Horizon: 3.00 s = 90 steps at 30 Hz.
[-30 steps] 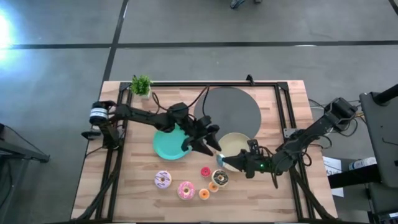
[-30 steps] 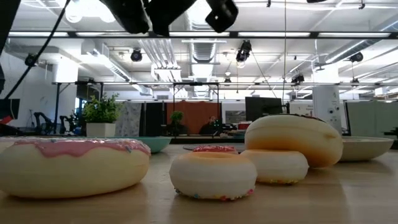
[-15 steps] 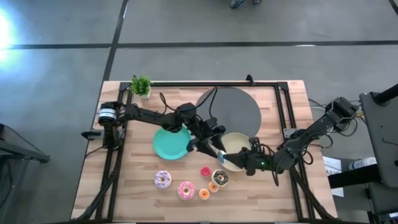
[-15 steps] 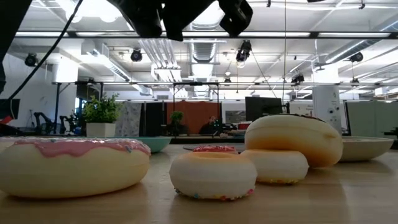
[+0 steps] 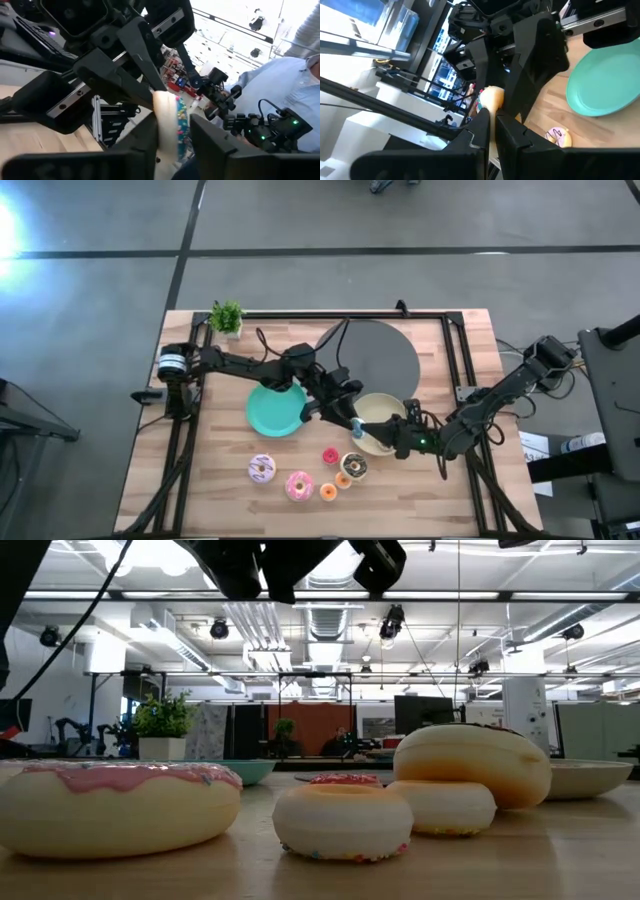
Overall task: Pick & Place donuts
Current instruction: Put the small blue doughnut on the brown plate
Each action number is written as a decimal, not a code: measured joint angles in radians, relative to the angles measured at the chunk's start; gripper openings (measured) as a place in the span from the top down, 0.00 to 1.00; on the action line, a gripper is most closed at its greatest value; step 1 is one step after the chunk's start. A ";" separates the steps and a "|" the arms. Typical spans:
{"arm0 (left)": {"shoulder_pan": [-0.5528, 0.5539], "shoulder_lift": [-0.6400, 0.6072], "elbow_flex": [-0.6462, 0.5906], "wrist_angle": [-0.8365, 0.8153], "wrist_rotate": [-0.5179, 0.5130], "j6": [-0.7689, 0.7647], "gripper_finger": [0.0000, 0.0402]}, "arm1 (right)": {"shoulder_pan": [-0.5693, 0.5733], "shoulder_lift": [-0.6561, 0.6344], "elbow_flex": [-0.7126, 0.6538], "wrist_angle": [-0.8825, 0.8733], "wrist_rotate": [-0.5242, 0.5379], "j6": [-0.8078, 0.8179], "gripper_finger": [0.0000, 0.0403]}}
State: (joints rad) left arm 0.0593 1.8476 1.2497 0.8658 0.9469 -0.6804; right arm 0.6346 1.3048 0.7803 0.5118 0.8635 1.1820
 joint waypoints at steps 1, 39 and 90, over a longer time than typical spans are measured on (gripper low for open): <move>0.000 0.001 0.001 -0.006 -0.002 0.002 0.85 | 0.000 0.000 0.000 -0.002 0.004 0.003 0.97; 0.023 0.417 0.320 -0.818 -0.216 0.201 0.94 | 0.024 -0.093 0.377 -1.631 -0.208 0.706 0.55; -0.082 0.356 0.349 -0.962 -0.808 0.548 0.69 | 0.026 -0.092 0.296 -1.602 -0.315 0.654 0.55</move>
State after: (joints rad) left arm -0.0231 2.2032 1.5990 -0.0958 0.1391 -0.1322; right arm 0.6609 1.2129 1.0767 -1.0901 0.5480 1.8361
